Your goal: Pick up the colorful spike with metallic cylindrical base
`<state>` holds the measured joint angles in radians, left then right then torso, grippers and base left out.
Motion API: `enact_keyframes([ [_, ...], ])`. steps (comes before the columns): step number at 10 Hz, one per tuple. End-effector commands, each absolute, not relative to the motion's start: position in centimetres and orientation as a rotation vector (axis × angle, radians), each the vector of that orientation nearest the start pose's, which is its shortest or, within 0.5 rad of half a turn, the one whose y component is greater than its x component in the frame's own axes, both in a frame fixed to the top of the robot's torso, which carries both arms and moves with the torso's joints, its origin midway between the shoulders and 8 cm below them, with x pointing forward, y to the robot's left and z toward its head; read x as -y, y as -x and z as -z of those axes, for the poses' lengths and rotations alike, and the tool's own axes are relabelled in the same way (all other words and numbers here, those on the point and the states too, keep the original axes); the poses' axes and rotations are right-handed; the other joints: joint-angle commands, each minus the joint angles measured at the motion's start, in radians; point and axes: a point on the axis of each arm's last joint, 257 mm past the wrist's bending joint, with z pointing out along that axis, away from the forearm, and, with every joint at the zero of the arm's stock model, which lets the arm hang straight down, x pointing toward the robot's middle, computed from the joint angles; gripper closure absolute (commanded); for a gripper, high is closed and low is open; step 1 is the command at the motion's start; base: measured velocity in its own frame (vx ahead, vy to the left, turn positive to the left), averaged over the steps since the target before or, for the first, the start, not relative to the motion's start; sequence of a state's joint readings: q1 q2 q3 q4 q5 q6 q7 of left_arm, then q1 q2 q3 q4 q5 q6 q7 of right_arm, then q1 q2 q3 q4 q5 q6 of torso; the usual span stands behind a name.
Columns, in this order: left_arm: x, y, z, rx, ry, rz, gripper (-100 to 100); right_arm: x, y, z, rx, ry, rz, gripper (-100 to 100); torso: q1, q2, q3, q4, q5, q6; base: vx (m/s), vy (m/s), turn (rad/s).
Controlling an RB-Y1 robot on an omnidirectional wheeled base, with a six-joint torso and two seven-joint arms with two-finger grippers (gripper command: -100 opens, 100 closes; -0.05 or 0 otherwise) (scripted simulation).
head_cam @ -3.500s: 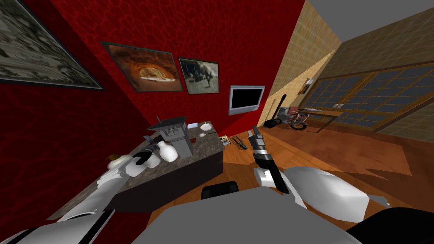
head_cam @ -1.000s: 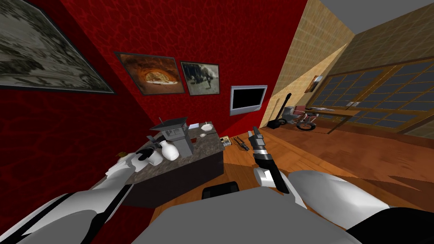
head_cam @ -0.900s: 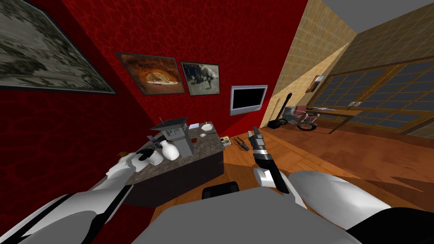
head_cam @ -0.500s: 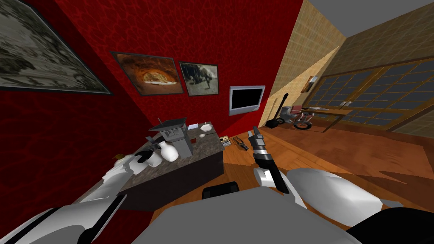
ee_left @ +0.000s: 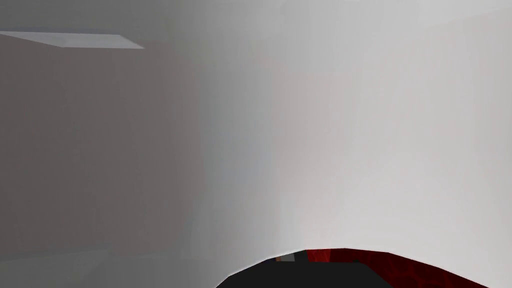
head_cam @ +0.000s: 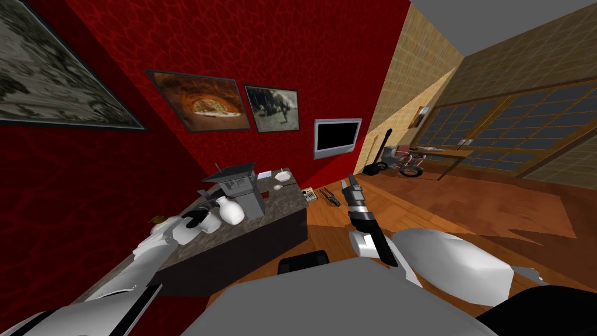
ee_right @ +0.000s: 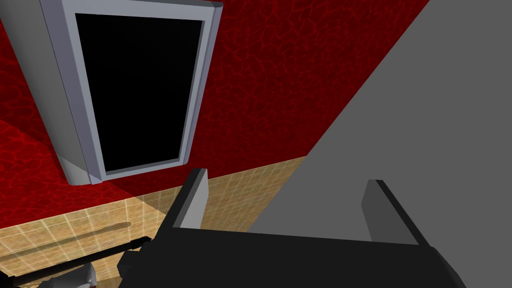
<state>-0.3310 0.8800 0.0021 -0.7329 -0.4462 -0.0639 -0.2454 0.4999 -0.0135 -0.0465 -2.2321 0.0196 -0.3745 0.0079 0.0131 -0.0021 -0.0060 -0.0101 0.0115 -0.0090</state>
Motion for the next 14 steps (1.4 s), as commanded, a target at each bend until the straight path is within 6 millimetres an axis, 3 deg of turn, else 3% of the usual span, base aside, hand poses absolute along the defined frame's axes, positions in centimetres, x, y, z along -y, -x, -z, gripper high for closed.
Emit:
enact_keyframes([
  [1,-69.4,-51.4,21.1,-1.743,0.484,-0.341,100,30.1,-36.9,2.2,-0.747,-0.769,-1.191,0,0.0,0.0,0.0,0.0,0.0,0.0,0.001,0.025,-0.154],
  [3,-67.9,-51.5,20.9,-1.742,0.439,-0.325,100,30.1,-36.9,2.2,-0.747,-0.769,-1.191,0,0.002,0.0,0.0,0.0,0.001,-0.001,0.002,0.027,-0.039],
  [4,-69.6,-49.7,21.0,-1.734,0.5,-0.359,100,30.1,-36.9,2.2,-0.747,-0.769,-1.191,0,0.002,0.0,0.0,0.0,0.0,-0.001,0.007,0.028,-0.145],
  [6,-69.0,-48.9,21.7,-1.751,0.479,-0.359,100,30.1,-36.9,2.2,-0.747,-0.769,-1.191,0,0.003,0.0,0.0,0.0,0.001,-0.001,0.004,0.029,-0.047],
  [7,-68.1,-49.6,20.9,-1.737,0.46,-0.342,100,30.1,-36.9,2.2,-0.747,-0.769,-1.191,0,0.003,0.001,0.0,-0.001,0.001,-0.003,0.0,0.001,0.034],
  [8,-69.9,-47.5,21.1,-1.732,0.519,-0.379,100,30.1,-36.9,2.2,-0.747,-0.769,-1.191,0,0.002,0.001,0.0,-0.001,0.001,-0.002,0.002,0.02,-0.167],
  [9,-69.8,-46.7,21.8,-1.746,0.515,-0.388,100,30.1,-36.9,2.2,-0.747,-0.769,-1.191,0,0.003,0.0,0.0,-0.001,0.001,-0.001,0.004,0.039,-0.105],
  [11,-68.2,-47.6,20.8,-1.732,0.479,-0.359,100,30.1,-36.9,2.2,-0.747,-0.769,-1.191,0,0.004,0.001,0.0,-0.001,0.002,-0.004,0.0,0.012,0.026],
  [12,-70.1,-45.6,20.8,-1.725,0.54,-0.397,100,30.1,-36.9,2.2,-0.747,-0.769,-1.191,0,0.003,0.001,0.0,-0.001,0.001,-0.003,0.001,0.023,-0.154],
  [14,-69.7,-44.4,21.8,-1.748,0.528,-0.406,100,30.1,-36.9,2.2,-0.747,-0.769,-1.191,0,0.005,0.001,0.0,-0.001,0.002,-0.003,0.004,0.029,-0.053],
])
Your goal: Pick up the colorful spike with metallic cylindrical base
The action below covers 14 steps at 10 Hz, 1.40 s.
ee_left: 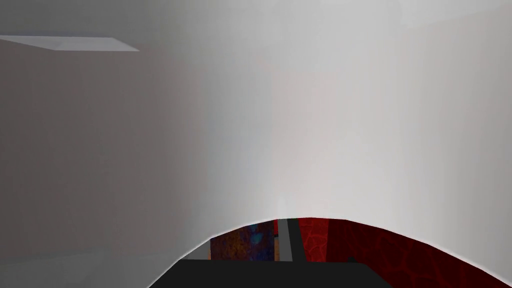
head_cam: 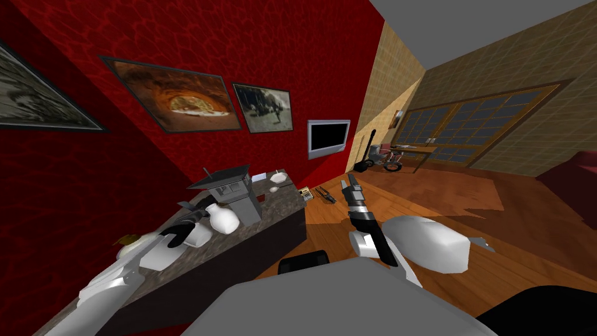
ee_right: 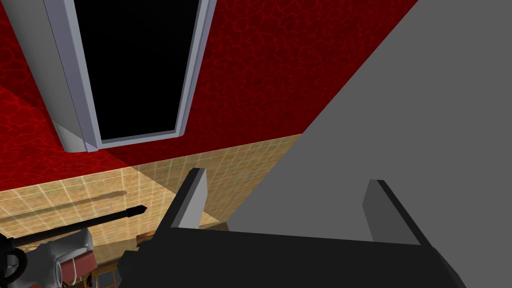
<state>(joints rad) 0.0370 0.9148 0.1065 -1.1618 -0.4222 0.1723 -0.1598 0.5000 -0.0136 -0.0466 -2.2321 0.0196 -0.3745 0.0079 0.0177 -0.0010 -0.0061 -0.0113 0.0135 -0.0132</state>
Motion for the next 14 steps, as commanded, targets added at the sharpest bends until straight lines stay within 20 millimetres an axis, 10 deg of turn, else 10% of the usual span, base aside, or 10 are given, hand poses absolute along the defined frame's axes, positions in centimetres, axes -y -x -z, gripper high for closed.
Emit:
enact_keyframes([
  [1,-68.7,-45.3,20.9,-1.734,0.508,-0.385,100,30.1,-36.9,2.2,-0.747,-0.769,-1.191,0,0.0,0.0,0.0,0.0,0.0,0.0,-0.003,0.004,0.041],
  [14,-66.7,-39.8,18.7,-1.716,0.54,-0.413,100,30.1,-36.9,2.2,-0.747,-0.769,-1.191,0,-0.001,0.0,0.0,0.001,-0.001,0.001,0.001,0.02,-0.052],
])
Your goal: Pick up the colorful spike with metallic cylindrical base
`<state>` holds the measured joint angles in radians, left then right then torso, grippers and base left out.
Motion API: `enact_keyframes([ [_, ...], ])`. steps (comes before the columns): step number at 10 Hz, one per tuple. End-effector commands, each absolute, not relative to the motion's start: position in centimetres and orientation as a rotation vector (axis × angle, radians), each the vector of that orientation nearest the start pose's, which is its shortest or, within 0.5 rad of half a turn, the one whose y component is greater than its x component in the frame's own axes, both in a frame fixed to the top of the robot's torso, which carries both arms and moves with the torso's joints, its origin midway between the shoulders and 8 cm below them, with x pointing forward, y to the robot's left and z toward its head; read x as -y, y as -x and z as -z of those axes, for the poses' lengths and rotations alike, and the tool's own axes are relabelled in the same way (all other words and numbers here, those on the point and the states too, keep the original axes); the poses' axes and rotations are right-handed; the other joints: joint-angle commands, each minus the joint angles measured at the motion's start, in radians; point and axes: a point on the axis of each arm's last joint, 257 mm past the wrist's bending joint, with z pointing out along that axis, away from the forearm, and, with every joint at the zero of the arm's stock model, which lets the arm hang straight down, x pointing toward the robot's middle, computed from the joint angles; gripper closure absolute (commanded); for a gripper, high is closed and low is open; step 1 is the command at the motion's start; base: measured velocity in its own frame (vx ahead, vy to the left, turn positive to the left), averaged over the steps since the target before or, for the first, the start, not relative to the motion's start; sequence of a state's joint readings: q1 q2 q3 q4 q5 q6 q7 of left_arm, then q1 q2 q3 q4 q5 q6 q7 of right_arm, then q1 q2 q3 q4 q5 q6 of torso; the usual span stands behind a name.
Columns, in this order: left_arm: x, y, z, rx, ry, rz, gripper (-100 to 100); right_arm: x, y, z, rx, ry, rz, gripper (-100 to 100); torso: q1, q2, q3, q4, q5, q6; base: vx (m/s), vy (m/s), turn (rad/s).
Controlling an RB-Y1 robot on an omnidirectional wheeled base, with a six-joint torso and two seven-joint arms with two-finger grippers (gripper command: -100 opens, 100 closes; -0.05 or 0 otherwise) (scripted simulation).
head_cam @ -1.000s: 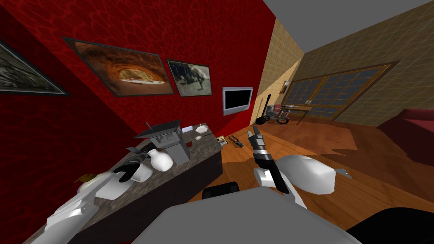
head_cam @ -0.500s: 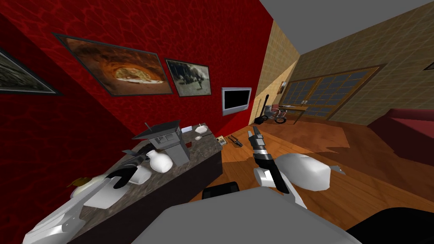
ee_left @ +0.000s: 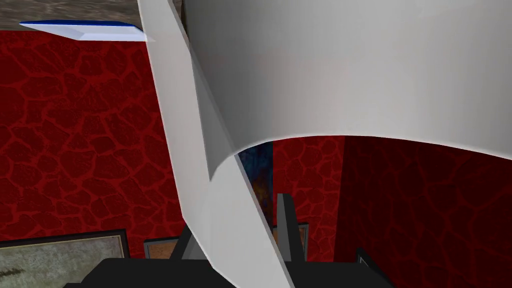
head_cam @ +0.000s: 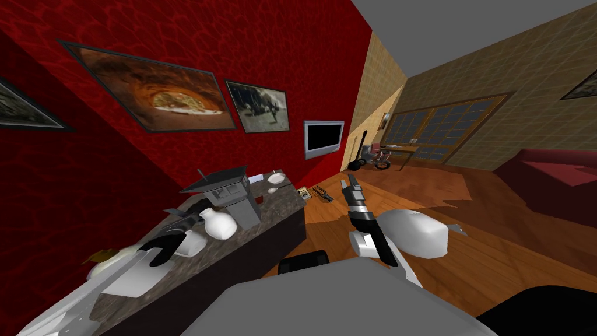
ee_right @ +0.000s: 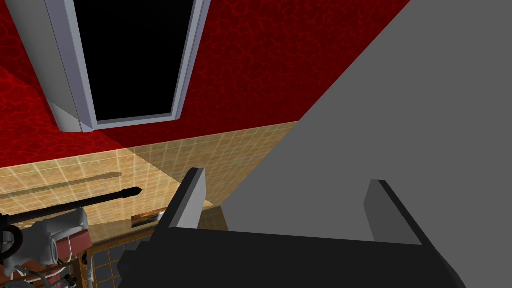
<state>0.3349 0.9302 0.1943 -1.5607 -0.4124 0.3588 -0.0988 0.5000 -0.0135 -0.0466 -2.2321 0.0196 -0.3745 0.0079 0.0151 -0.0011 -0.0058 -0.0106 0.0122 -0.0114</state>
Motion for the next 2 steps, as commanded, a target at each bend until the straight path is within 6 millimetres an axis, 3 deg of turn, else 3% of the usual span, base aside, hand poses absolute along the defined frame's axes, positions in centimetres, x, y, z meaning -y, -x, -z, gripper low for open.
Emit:
enact_keyframes([
  [1,-67.1,-39.77,19.01,-1.719,0.548,-0.421,100,30.06,-36.88,2.21,-0.747,-0.769,-1.191,0,0.0,0.0,0.0,0.0,0.0,0.0,0.0,0.0,0.0],
  [2,-67.0,-39.82,18.95,-1.718,0.546,-0.42,0,30.06,-36.88,2.21,-0.747,-0.769,-1.191,0,0.0,0.0,0.0,0.0,0.0,0.0,0.0,0.0,0.0],
])
